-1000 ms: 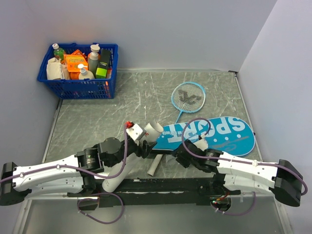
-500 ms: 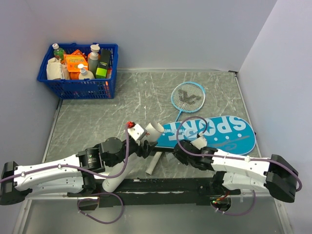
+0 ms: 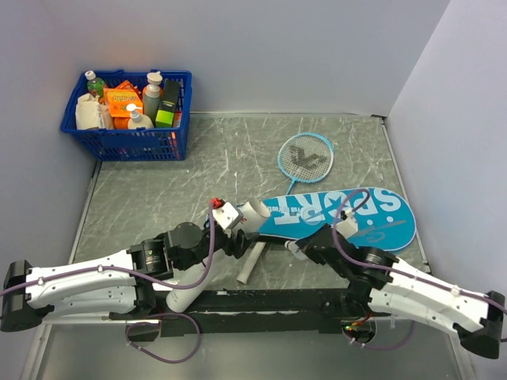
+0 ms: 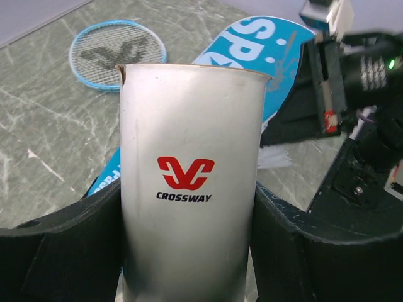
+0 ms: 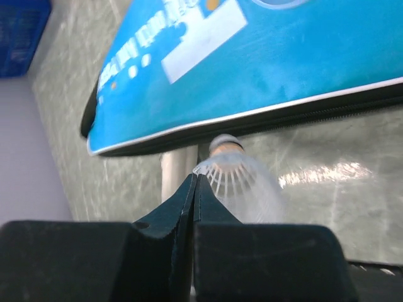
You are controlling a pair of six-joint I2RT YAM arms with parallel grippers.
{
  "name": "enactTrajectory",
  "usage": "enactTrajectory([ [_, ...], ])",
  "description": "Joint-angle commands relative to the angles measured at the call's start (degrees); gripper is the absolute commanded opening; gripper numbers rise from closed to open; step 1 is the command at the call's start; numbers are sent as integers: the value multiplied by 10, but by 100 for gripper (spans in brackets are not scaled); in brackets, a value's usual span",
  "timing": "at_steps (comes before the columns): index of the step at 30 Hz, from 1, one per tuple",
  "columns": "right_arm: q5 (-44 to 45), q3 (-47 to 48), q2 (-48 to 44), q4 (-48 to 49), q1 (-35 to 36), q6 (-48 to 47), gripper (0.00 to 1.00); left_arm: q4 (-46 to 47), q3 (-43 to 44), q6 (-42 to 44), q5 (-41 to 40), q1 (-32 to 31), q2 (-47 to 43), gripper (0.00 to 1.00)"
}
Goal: Pack up the badminton gear
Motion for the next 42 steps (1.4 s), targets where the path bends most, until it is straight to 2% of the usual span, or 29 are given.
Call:
enactTrajectory([
  [1,-28,87,-68,-108,-2,-119,0,-13,-9,-20,63,-3,12,1],
  [7,-42,242,-70,-215,-3,-248,0,-12,16,27,150,-3,61,1],
  [15,-50,401,-42,-277,-2,-386,0,-32,68,91,250,-7,124,1],
  [21,-139,466,1,-303,-2,-465,0,-48,68,138,286,-30,130,1],
  [30,-282,470,12,-257,-2,-494,0,-45,53,131,265,-48,99,1],
  [36,-325,458,20,-240,-2,-491,0,-45,48,130,239,-52,85,1],
  [42,-367,413,33,-175,-2,-480,0,-38,47,125,237,-54,78,1],
])
